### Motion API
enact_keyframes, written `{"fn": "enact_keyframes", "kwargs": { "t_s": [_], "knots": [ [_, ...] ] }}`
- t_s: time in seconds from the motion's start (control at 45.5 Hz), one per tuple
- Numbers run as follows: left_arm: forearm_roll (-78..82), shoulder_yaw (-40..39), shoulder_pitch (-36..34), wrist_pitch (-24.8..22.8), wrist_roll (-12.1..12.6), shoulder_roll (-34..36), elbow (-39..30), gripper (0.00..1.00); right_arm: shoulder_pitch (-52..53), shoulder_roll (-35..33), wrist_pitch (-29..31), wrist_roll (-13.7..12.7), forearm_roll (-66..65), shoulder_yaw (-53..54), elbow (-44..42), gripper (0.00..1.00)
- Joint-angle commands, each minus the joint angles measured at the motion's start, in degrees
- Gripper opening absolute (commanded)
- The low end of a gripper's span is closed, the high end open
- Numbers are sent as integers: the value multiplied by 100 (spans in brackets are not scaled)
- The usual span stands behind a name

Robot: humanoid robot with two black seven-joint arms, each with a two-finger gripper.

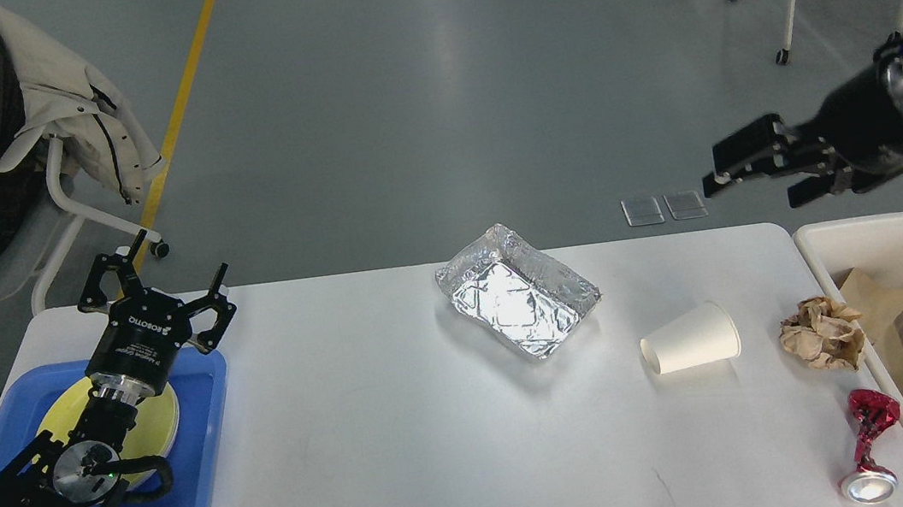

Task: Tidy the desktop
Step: 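Swing the right gripper back over the bin toward the crumpled paper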

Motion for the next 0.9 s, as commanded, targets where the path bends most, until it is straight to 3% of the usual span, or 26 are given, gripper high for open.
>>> {"fn": "enact_keyframes", "kwargs": {
  "t_s": [0.0,0.241,0.307,0.417,0.615,0.746,0.878],
  "knots": [
    [0,0,0,2,0,0,-1,100,590,-333,1034,-4,-11,606,10,100],
    [0,0,0,2,0,0,-1,100,443,-307,1034,-127,-643,264,-69,100],
    [0,0,0,-7,0,8,-1,100,-127,-280,344,-285,-854,167,-200,100],
    [0,0,0,2,0,0,-1,100,-1357,35,-720,-856,-759,-175,-797,100],
    [0,0,0,-7,0,0,-1,100,-3889,668,-1943,-1471,586,-281,-2326,100],
    [0,0,0,-7,0,0,-1,100,-5480,862,-2628,-1507,622,-158,-3670,100],
    [0,0,0,2,0,0,-1,100,-6439,871,-2840,-1507,613,43,-4585,100]
  ]
}}
